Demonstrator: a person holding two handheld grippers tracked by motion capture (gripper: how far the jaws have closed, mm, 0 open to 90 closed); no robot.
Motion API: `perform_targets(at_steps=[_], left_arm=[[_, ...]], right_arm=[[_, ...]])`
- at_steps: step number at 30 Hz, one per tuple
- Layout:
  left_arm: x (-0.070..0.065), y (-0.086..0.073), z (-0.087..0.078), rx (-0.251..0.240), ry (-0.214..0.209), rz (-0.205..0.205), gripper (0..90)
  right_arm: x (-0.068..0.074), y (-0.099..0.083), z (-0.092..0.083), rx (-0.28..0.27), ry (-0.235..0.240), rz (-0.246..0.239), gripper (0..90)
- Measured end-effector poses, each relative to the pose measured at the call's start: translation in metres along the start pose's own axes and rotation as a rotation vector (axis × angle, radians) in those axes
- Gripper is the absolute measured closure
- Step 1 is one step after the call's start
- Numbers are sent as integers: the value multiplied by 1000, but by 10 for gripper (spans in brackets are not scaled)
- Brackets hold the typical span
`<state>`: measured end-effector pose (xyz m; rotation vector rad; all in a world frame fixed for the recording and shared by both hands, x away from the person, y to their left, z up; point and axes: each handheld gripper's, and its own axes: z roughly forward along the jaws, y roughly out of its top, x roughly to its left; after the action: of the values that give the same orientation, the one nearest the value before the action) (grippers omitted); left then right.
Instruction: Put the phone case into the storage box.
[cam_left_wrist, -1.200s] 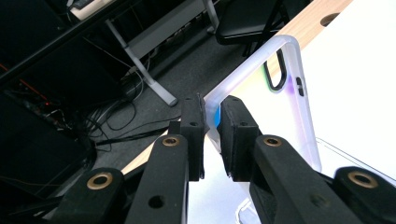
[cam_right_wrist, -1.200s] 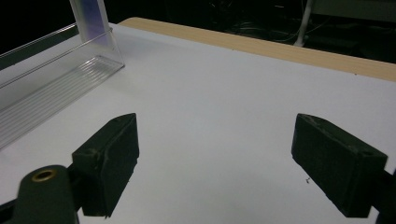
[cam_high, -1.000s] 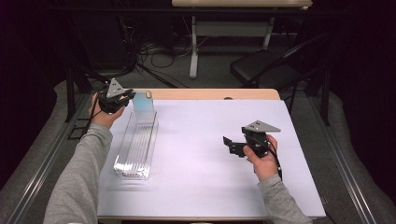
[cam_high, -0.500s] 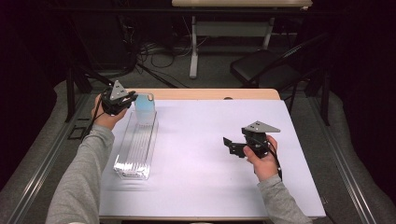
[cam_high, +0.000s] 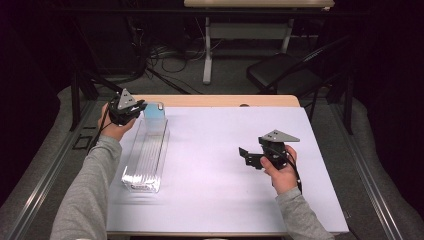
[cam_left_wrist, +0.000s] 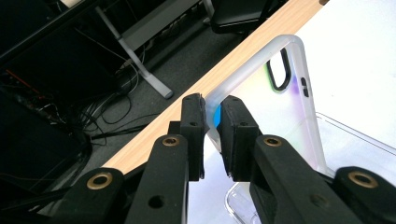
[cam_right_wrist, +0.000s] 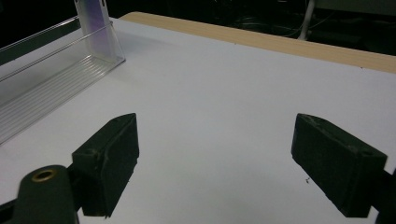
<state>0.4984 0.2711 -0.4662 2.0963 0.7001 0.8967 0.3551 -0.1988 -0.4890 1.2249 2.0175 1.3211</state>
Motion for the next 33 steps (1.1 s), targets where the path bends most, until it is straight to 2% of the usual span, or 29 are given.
perform_targets(at_steps=[25,33], left_arm=[[4,-6,3,-1,16,-10,795],[4,-7,5,2,25,0,786]], right_arm=[[-1,-1,1,4,0,1,149],[0,-1,2,12,2,1,149]])
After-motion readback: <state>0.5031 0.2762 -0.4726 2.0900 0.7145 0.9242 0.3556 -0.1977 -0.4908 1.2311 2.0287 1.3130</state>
